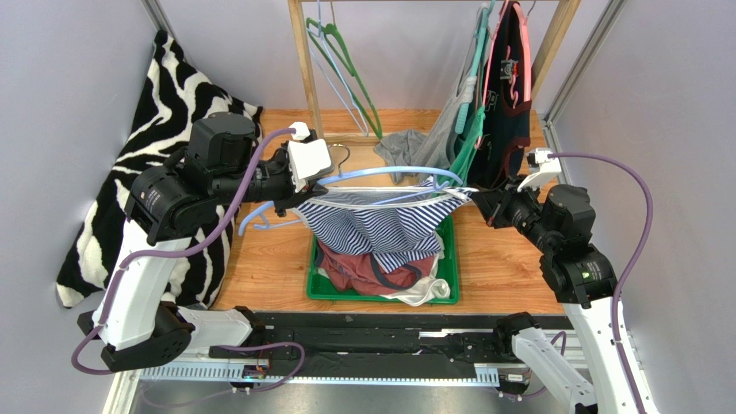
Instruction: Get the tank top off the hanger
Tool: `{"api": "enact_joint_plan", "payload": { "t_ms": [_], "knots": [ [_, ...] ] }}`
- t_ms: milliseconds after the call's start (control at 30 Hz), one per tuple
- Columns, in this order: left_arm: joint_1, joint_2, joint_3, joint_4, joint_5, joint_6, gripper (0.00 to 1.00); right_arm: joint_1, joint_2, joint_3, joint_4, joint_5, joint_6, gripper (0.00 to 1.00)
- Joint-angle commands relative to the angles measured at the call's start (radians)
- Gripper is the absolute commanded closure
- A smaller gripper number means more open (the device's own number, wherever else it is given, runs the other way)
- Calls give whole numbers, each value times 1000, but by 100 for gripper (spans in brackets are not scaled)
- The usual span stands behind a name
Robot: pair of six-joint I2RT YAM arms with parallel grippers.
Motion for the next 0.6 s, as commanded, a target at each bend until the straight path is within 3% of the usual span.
{"api": "enact_joint_plan", "payload": {
  "t_ms": [0,100,133,167,200,300,333,400,567],
  "knots": [
    [9,-40,54,17,-62,-15,100,-32,9,-15,-42,131,-32,100],
    [9,-35,66,13,-30,-16,100,-32,14,-41,5,-9,-31,99],
    [9,-26,77,11,-19,-16,100,-30,11,-46,36,-58,-40,94],
    [9,-19,83,13,0,-21,100,-18,9,-47,50,-137,-46,85],
    [9,-12,92,13,4,-22,100,-6,2,-38,59,-168,-57,56],
    [7,29,134,17,27,-36,100,63,-58,8,71,-198,-124,28],
    [7,56,157,17,39,-41,100,71,-104,20,79,-196,-164,22],
    [-5,83,175,11,60,-38,99,72,-135,48,71,-182,-204,15],
    [-102,161,186,-53,69,22,99,82,-121,193,80,-227,-302,11]
  ]
}}
